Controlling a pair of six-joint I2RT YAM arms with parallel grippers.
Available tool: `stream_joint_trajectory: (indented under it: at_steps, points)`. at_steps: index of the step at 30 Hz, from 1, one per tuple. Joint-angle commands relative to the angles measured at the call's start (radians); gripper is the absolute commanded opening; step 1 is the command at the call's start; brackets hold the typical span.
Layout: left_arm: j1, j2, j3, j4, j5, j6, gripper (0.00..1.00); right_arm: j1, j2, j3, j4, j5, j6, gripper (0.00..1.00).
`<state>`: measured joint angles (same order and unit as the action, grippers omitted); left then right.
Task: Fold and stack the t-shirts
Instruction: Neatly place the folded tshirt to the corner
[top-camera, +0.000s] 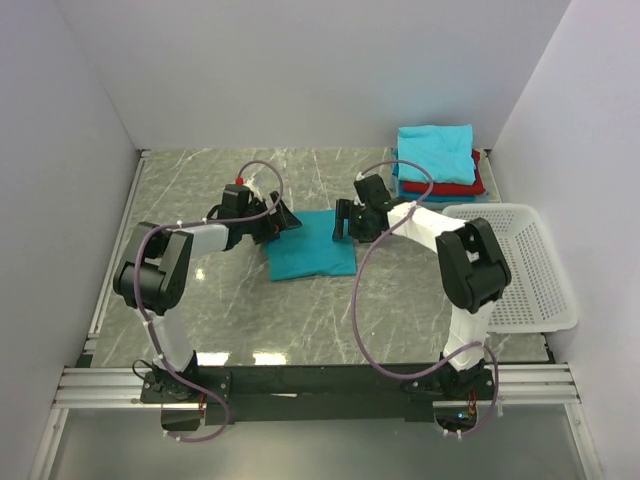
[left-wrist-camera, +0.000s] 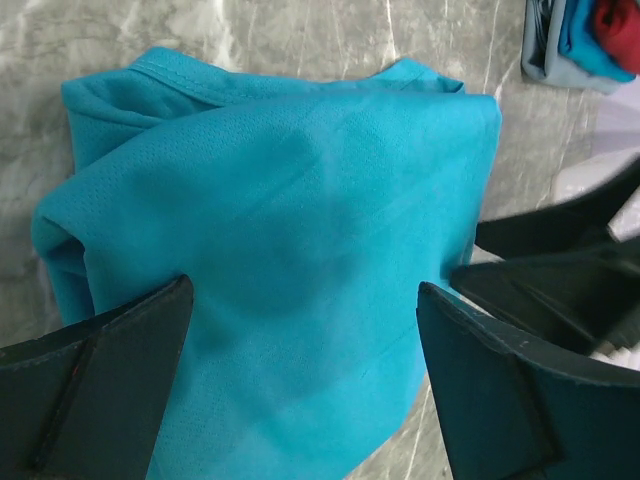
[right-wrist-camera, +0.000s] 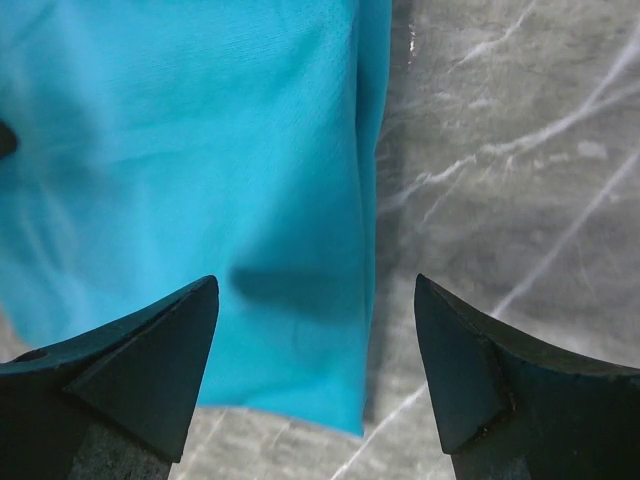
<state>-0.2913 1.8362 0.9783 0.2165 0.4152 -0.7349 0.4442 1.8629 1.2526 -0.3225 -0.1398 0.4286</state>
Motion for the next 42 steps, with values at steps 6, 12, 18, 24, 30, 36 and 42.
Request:
stream_joint_trajectory:
  at_steps: [6, 12, 18, 24, 30, 36, 42]
  points:
    - [0.001, -0.037, 0.031, 0.026, 0.068, 0.043, 0.99, -0.007, 0.073, 0.067, 0.022, -0.004, 0.002, 0.84]
    - [0.003, -0.219, 0.054, -0.094, -0.015, 0.068, 0.99, -0.002, 0.099, 0.048, 0.034, -0.017, 0.004, 0.82]
    - [0.003, -0.487, 0.085, -0.331, -0.183, 0.133, 0.99, 0.02, 0.128, 0.057, 0.027, -0.017, -0.007, 0.8]
    - [0.007, -0.811, -0.01, -0.414, -0.505, 0.106, 0.99, 0.042, 0.159, 0.082, 0.02, -0.047, -0.033, 0.65]
    - [0.012, -1.083, -0.145, -0.48, -0.843, -0.049, 1.0, 0.071, 0.189, 0.103, 0.036, -0.066, -0.04, 0.45]
    - [0.012, -1.155, -0.168, -0.554, -0.845, -0.077, 0.99, 0.1, 0.209, 0.16, 0.01, -0.02, -0.105, 0.04]
    - [0.012, -1.132, -0.184, -0.582, -0.836, -0.096, 0.99, 0.111, 0.19, 0.225, -0.03, 0.101, -0.235, 0.0]
